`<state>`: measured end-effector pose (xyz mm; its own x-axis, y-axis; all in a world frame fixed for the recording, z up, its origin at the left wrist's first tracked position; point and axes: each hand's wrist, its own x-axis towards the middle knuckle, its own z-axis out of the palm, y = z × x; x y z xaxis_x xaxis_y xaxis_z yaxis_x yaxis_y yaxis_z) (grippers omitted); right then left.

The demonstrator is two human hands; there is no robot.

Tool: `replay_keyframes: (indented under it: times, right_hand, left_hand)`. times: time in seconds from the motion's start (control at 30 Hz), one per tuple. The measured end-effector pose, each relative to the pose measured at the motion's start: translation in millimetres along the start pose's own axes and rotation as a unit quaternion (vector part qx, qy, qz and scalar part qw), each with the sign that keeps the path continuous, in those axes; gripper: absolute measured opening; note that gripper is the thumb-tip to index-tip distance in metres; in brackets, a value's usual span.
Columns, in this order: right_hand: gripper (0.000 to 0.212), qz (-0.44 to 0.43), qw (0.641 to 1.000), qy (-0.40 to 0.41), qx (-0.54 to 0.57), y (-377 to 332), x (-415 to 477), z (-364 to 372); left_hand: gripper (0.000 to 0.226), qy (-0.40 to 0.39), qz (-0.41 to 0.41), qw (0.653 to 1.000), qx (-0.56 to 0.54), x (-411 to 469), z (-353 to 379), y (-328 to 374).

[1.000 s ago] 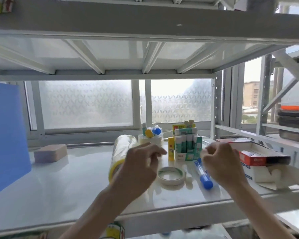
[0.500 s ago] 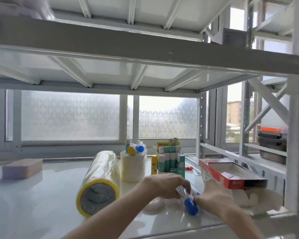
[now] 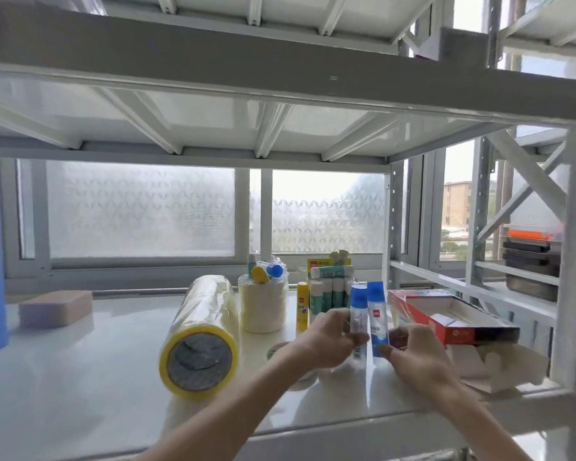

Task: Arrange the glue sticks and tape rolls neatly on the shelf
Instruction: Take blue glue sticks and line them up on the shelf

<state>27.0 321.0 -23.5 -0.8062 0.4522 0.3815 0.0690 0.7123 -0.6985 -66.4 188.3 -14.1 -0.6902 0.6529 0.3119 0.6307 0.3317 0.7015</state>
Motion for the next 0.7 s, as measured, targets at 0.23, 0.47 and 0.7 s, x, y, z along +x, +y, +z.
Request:
replay_keyframes:
  times: [0.23, 0.47, 0.7]
  right_hand:
    - [0.019, -0.014, 0.997, -0.026, 0.065, 17, 3, 11]
    - [0.02, -0.032, 0.994, -0.025, 0.105, 20, 3, 9]
    - [0.023, -0.03, 0.995, -0.024, 0.091, 32, 9, 15]
  left_hand:
    - [0.035, 0.069, -0.01, 0.997, -0.042, 1, 15, -6]
    - [0.041, 0.123, 0.004, 0.992, -0.042, 0, 21, -7]
    - [0.037, 0.075, -0.01, 0.995, -0.063, 4, 21, -15]
